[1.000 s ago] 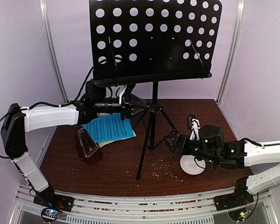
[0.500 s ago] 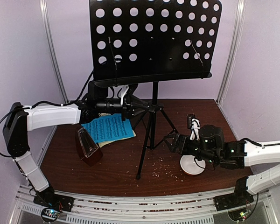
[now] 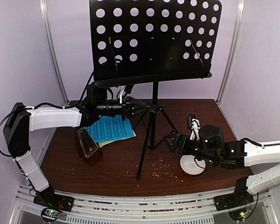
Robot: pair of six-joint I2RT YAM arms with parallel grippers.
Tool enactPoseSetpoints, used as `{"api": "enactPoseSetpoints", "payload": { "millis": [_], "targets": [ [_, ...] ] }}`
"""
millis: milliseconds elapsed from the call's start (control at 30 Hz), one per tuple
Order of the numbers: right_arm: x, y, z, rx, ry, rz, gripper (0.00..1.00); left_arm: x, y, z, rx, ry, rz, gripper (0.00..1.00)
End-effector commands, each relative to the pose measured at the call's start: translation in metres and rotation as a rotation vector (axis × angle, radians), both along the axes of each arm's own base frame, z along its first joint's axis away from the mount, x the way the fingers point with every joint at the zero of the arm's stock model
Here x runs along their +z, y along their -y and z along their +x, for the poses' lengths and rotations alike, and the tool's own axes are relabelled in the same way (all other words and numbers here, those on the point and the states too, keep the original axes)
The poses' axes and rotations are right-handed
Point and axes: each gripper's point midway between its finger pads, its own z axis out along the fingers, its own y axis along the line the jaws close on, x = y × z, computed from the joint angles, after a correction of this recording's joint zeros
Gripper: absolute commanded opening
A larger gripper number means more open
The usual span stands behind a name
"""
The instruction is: Pack up the instrument practice props
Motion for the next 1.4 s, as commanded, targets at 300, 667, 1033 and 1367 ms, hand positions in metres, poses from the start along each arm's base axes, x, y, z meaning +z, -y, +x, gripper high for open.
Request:
{"api": "enactPoseSetpoints", "payload": {
  "millis": [300,667,1033,1367],
  "targets": [
    [-0.004,-0.009,0.002,0.014,-0.010,0.014,0.91,0.011,-0.008,-0.011,-0.041,-0.528,-0.125,0.14],
    [-0.001,-0.003,0.002,0.001,0.000,0.020,0.92,0.032,-0.013,0.002,0.059,-0.246,-0.094,0.59],
    [-0.002,-0.009,0.002,0.018,-0.005,0.012,0.91,0.050,-0.034,0.016,0.221,0.135,-0.022,0.67],
    [-0.002,-0.011,0.003,0.022,-0.008,0.016,0.91,0.044,-0.016,-0.002,0.048,0.211,-0.029,0.46]
  ]
}}
